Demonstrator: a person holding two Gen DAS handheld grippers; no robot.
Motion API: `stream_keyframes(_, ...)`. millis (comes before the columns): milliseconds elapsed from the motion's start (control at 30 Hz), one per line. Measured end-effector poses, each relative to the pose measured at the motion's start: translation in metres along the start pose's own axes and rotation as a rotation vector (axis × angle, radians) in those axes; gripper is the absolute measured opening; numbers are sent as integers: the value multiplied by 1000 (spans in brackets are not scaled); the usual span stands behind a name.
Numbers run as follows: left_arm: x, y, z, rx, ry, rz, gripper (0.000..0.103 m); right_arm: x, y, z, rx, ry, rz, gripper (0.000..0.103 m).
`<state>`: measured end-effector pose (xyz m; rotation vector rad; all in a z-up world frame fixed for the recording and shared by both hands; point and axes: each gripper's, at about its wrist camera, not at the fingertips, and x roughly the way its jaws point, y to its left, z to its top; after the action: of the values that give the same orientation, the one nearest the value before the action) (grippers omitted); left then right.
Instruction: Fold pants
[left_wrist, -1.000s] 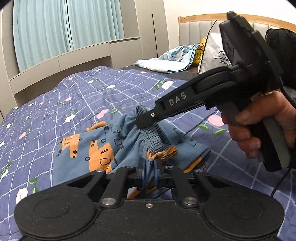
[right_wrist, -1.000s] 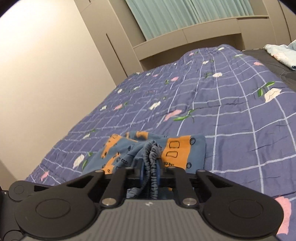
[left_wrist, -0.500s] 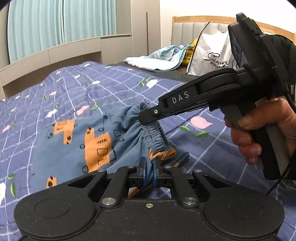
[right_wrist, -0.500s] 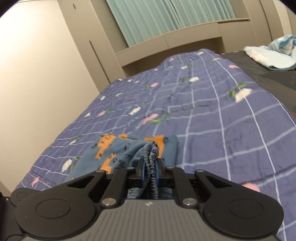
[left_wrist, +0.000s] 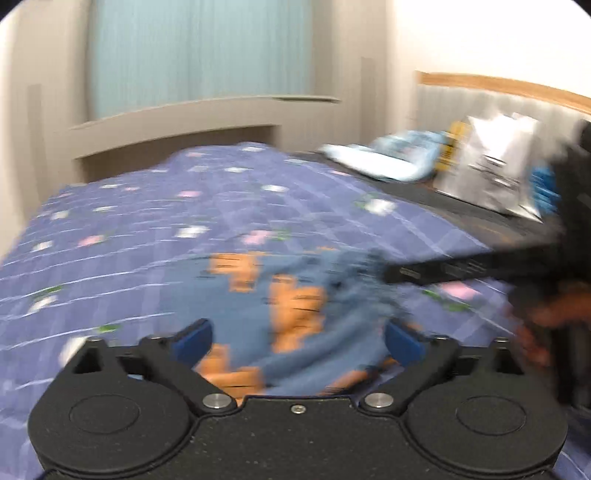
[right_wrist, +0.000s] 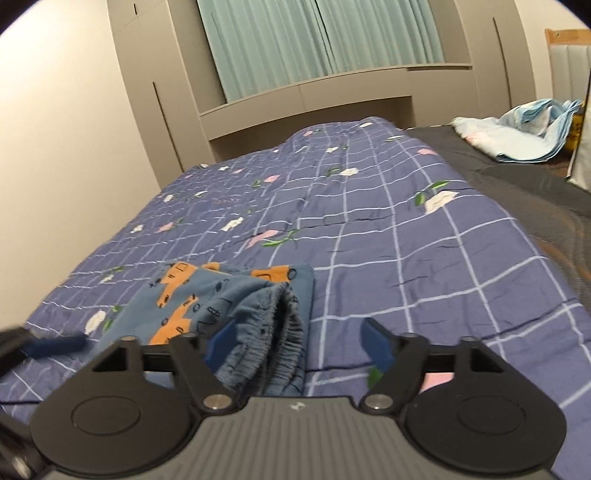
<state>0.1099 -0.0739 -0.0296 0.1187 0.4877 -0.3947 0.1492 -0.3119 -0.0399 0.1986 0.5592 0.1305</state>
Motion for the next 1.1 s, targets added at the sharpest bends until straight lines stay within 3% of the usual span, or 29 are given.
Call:
stream_keyframes(133,0,29,-1,-127,-6,168,102,1,17,-3,-57,-5,-56,102)
stream_keyframes(233,12,51,-4,-229,48,218,102,6,29,-5,-90,5,-90,103)
stream_keyframes(367,24,62,-18,-259,162,217,102,13,32,-16,-98,69,-151,103)
stream_keyframes(467,29,59,-34,-223,227,228,102,6,21,-33,-48,84,-131,103)
stream_keyframes(700,21,71,-59,-335,207,205,103,-7,14,-50,-22,54,-94,103)
stream_keyframes(900,19,68,-58,-335,220,213,103,-7,11,-53,-12,41,-85,103)
stream_keyframes(1100,17,72,-45,-380,290,232,102,-15,6,-50,13,19,-58,103)
